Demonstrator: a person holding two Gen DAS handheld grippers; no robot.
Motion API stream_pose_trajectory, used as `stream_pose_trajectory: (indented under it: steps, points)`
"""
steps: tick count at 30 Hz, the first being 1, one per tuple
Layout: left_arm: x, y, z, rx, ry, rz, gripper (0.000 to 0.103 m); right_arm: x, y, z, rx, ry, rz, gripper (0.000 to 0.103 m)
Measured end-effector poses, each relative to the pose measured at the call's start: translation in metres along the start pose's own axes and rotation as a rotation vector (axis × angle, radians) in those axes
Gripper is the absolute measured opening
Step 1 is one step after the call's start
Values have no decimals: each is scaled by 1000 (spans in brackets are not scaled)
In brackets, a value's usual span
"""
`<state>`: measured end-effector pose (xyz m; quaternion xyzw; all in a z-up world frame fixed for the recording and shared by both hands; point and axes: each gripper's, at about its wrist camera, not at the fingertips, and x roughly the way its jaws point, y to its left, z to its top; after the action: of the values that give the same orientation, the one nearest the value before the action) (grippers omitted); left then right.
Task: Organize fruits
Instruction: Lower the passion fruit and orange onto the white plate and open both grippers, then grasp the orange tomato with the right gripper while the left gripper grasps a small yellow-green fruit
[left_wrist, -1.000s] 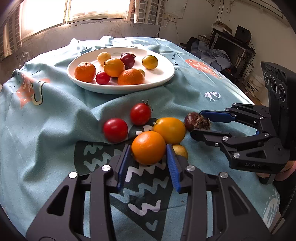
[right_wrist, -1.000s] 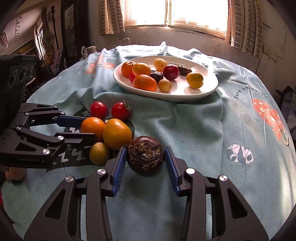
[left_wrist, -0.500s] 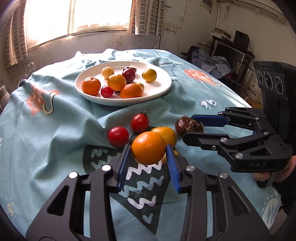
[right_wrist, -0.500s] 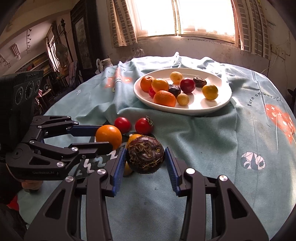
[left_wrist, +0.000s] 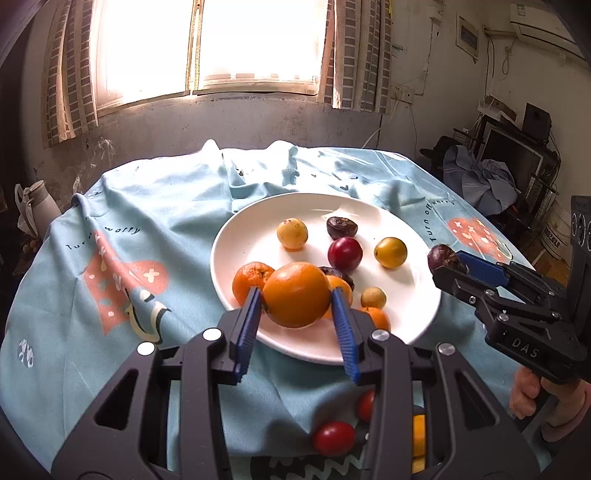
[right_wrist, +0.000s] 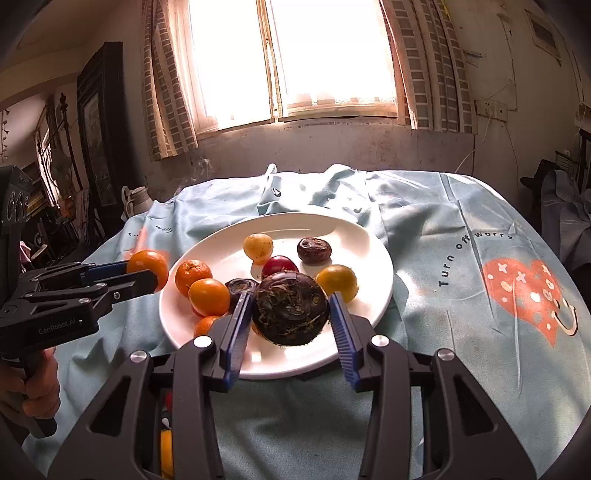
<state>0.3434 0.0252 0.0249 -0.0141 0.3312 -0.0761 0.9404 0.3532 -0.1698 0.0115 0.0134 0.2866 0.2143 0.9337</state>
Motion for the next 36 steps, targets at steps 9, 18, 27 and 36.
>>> stream_pose_trajectory:
  steps: [9, 18, 27, 36]
  points:
    - [54, 6, 30, -1, 28, 40, 40, 36, -3, 9, -24, 23, -5, 43]
    - [33, 7, 24, -12, -7, 78, 76, 24, 3, 9, -36, 8, -4, 58]
    - [-40, 12, -43, -40, -8, 102, 97, -18, 22, -21, 25, 98, 152, 58]
    - [-61, 21, -89, -105, 55, 100, 98, -29, 56, -61, -49, 199, 227, 58]
